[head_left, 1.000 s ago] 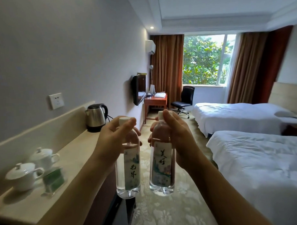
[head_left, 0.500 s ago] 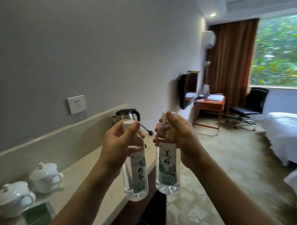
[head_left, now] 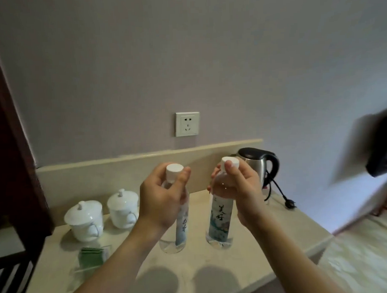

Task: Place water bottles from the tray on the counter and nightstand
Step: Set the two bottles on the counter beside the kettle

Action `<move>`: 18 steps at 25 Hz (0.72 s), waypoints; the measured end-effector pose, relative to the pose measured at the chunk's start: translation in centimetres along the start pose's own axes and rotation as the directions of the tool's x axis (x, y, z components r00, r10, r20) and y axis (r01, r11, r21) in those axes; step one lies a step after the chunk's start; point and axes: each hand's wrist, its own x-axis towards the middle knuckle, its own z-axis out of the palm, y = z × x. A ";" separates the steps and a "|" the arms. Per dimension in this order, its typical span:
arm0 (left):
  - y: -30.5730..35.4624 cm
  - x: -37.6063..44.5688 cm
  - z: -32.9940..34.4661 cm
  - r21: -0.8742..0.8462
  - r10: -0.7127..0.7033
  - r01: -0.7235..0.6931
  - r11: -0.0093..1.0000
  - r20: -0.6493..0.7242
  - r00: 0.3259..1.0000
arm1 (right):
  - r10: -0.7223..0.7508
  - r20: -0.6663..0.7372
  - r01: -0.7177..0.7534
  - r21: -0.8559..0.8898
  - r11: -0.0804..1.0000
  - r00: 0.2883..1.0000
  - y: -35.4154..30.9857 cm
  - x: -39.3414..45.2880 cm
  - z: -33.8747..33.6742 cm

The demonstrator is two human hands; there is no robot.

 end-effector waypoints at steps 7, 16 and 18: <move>-8.1 -0.9 2.7 0.227 0.075 -0.028 0.973 -0.203 0.976 | 0.000 0.053 0.003 -0.057 0.998 0.999 9.1 2.6 -1.1; -12.7 -2.4 4.9 0.220 0.023 0.092 0.971 -0.469 0.883 | 0.127 0.140 -0.115 -0.091 0.989 0.982 16.1 2.1 -2.2; -13.1 -2.8 5.4 0.231 -0.037 0.161 0.959 -0.463 0.885 | 0.153 0.193 -0.137 -0.091 0.986 0.969 16.6 1.6 -2.4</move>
